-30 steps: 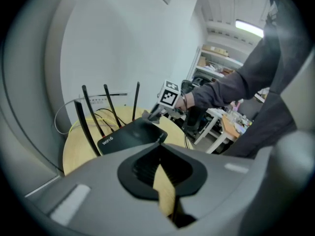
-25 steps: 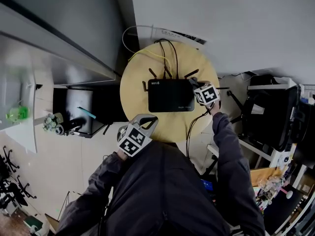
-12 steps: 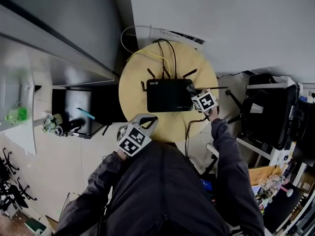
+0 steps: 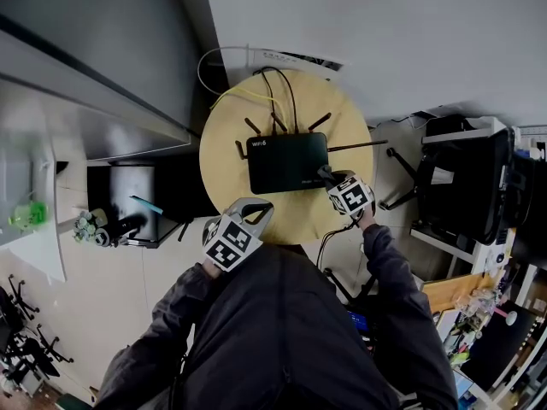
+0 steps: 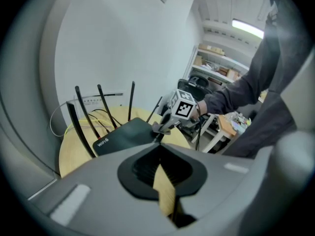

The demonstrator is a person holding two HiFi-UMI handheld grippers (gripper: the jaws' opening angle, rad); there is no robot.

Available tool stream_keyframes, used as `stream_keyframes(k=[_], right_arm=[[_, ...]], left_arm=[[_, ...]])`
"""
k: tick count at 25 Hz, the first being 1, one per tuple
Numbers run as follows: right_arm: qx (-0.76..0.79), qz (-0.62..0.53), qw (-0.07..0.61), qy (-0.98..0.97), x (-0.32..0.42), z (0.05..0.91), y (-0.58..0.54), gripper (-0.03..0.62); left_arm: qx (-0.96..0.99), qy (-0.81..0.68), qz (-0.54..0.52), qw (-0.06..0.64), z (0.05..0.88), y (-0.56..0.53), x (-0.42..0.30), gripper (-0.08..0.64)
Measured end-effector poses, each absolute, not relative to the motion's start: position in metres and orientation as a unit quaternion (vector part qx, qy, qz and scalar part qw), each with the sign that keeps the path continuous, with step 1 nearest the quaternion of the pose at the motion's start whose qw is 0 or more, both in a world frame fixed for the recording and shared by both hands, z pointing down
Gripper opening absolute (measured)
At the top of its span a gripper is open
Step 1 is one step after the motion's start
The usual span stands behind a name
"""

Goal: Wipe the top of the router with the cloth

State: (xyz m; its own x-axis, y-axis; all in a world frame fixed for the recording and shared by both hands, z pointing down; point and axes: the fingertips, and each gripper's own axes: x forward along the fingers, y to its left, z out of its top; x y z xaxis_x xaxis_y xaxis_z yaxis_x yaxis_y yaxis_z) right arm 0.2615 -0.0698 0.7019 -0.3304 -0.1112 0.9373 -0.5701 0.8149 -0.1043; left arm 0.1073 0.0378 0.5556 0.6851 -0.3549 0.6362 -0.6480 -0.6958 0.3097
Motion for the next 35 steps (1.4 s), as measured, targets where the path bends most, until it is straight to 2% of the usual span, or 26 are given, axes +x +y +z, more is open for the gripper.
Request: stream_keyframes(k=[11, 16, 25, 35], right_arm=[[0.210, 0.206, 0.499, -0.815, 0.269, 0.694, -0.086, 0.046], [0.189, 0.163, 0.546, -0.800, 0.293, 0.714, -0.116, 0.046], [0.049, 0.001, 0.605, -0.795, 0.270, 0.741, -0.124, 0.044], [-0.044, -0.098, 0.601, -0.792, 0.269, 0.742, -0.083, 0.044]], left_arm=[[0.876, -0.285, 0.291, 0.257, 0.555, 0.040, 0.111, 0.000], [0.863, -0.303, 0.305, 0.265, 0.557, 0.043, 0.110, 0.000], [0.845, -0.327, 0.325, 0.271, 0.555, 0.050, 0.118, 0.000], [0.843, -0.331, 0.328, 0.268, 0.553, 0.053, 0.125, 0.000]])
